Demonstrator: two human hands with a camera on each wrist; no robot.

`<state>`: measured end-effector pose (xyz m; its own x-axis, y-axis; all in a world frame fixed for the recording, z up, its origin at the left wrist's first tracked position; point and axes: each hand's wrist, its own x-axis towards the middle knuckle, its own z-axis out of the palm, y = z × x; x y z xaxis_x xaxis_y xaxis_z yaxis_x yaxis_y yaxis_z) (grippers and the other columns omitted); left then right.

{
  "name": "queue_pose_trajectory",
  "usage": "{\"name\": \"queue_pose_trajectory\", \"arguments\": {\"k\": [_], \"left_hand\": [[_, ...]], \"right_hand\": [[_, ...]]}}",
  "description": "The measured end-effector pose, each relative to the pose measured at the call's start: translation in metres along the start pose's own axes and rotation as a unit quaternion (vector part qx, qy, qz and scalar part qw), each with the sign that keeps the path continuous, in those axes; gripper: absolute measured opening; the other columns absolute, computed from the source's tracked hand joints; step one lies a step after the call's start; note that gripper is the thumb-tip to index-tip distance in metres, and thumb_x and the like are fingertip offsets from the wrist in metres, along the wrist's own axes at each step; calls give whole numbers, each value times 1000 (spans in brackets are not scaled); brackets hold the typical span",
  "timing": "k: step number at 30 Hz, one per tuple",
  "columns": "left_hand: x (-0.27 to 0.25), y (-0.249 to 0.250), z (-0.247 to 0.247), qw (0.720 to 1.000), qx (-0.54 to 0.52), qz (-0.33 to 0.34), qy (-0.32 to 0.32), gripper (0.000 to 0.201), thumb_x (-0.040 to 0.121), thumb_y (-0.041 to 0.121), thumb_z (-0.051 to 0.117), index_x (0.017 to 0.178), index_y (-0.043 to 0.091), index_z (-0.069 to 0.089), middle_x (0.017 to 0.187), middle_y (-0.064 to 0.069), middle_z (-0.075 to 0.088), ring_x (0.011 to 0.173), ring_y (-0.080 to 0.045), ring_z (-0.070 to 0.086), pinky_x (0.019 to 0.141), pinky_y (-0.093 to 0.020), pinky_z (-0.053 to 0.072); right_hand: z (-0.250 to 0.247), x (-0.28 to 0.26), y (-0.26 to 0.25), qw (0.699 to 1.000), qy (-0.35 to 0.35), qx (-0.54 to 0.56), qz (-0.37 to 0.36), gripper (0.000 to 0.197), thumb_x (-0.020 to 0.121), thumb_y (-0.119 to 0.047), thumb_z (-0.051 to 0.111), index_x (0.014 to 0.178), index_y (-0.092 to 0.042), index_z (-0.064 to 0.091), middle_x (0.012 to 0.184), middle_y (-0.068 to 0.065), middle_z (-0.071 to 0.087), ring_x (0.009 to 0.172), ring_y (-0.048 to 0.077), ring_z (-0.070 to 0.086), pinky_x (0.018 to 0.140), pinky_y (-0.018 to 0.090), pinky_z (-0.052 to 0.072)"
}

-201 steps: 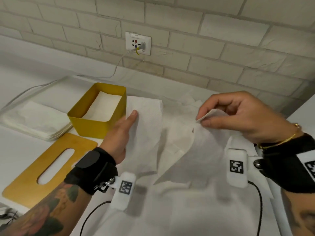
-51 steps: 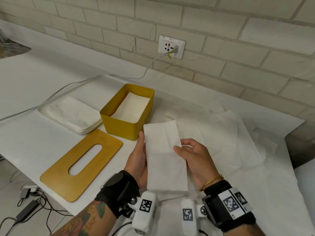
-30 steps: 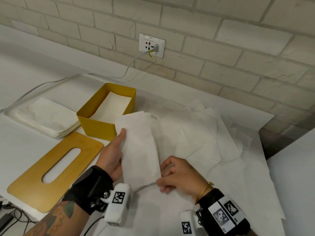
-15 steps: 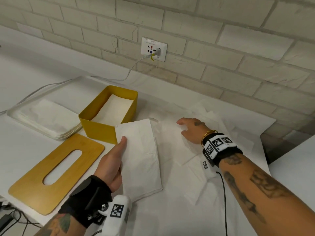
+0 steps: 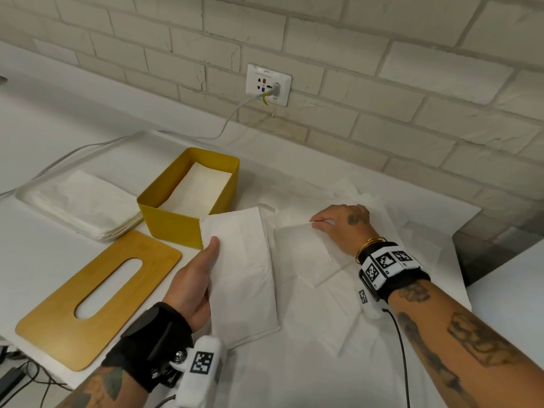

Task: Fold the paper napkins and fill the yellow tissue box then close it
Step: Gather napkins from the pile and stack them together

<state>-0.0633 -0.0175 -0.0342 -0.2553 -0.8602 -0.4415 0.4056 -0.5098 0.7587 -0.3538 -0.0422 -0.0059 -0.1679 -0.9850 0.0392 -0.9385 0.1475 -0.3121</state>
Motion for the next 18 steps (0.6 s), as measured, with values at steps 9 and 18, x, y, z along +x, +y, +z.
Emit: {"name": "queue_pose_trajectory", "arguments": {"k": [9,18], "left_hand": [[4,-3,-1,1000,8,-19,-5,36,100,42,55,122,16,66,115,-7,76,110,-27,71,107,-49,47],[6,-1,-3,999,-13,-29,8,39,100,43,55,124,14,65,114,-9,76,109,-28,71,102,-47,50]], "right_hand": [[2,-11,0,998,42,-10,-50,6,96,-26,66,91,-24,68,112,-7,70,123,12,54,123,45,5],[-58,-31,-40,948,94,299,-55,18,89,-9,72,86,-25,63,73,-6,73,67,3,66,64,23,49]]}}
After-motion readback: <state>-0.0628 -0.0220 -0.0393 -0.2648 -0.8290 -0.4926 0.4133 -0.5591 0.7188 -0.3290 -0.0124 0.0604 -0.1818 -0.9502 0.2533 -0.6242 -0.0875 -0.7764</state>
